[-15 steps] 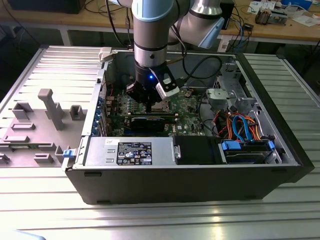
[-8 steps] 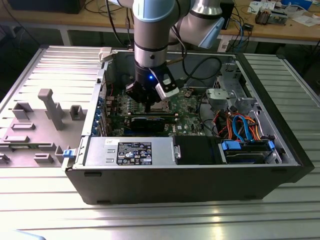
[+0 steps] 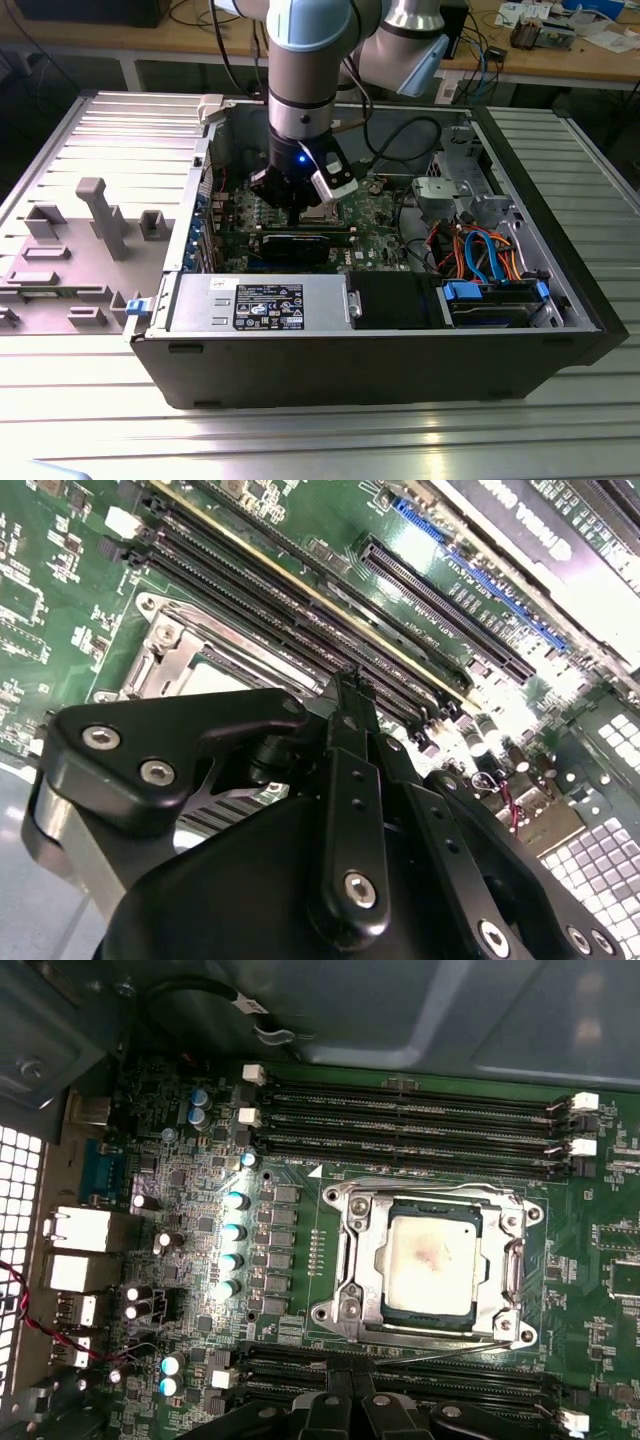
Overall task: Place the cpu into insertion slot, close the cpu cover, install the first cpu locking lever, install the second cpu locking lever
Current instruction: 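Install the second cpu locking lever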
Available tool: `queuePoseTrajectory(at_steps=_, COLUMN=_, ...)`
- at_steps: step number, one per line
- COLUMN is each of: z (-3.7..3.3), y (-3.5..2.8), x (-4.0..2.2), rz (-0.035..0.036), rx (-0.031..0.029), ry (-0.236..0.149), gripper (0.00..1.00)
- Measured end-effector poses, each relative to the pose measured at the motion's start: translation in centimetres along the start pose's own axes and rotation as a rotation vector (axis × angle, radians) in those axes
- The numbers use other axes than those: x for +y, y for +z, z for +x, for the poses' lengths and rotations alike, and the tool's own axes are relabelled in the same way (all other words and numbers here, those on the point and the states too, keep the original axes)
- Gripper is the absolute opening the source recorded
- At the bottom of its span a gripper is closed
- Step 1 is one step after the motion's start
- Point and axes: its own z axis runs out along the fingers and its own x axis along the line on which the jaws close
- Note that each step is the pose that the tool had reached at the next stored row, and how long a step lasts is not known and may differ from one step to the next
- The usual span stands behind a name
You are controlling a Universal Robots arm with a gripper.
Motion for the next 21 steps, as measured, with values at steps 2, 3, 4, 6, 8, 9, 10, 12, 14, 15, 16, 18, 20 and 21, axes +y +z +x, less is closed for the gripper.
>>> queuePoseTrajectory(at_steps=2, z=0.19, y=0.19, x=0.0, rz=-0.003, rx=-0.0003, ry=-0.002, gripper=0.11)
queuePoseTrajectory(at_steps=3, z=0.24, y=0.28, x=0.0, rz=-0.0044, rx=-0.0003, ry=-0.003, gripper=0.11)
queuePoseTrajectory(at_steps=4, z=0.27, y=0.39, x=-0.01, rz=-0.006, rx=-0.0005, ry=-0.004, gripper=0.11)
queuePoseTrajectory(at_steps=6, z=0.4, y=0.61, x=-0.01, rz=-0.0118, rx=-0.0009, ry=-0.007, gripper=0.11)
queuePoseTrajectory(at_steps=8, z=0.45, y=0.76, x=0.0, rz=-0.0172, rx=-0.0014, ry=-0.009, gripper=0.11)
queuePoseTrajectory(at_steps=9, z=0.47, y=0.84, x=-0.01, rz=-0.02, rx=-0.0017, ry=-0.009, gripper=0.11)
queuePoseTrajectory(at_steps=10, z=0.48, y=0.91, x=-0.01, rz=-0.0223, rx=-0.002, ry=-0.01, gripper=0.11)
queuePoseTrajectory(at_steps=12, z=0.52, y=1.1, x=-0.02, rz=-0.0285, rx=-0.0026, ry=-0.01, gripper=0.11)
queuePoseTrajectory(at_steps=14, z=0.55, y=1.24, x=-0.02, rz=-0.0368, rx=-0.0036, ry=-0.01, gripper=0.11)
queuePoseTrajectory(at_steps=15, z=0.58, y=1.3, x=-0.02, rz=-0.043, rx=-0.0043, ry=-0.01, gripper=0.11)
queuePoseTrajectory(at_steps=16, z=0.65, y=1.35, x=-0.02, rz=-0.0505, rx=-0.0051, ry=-0.011, gripper=0.11)
queuePoseTrajectory(at_steps=18, z=0.69, y=1.44, x=-0.02, rz=-0.0583, rx=-0.0059, ry=-0.011, gripper=0.11)
queuePoseTrajectory(at_steps=20, z=0.69, y=1.56, x=-0.02, rz=-0.0591, rx=-0.006, ry=-0.011, gripper=0.11)
queuePoseTrajectory(at_steps=21, z=0.71, y=1.7, x=-0.04, rz=-0.0596, rx=-0.0055, ry=-0.011, gripper=0.11)
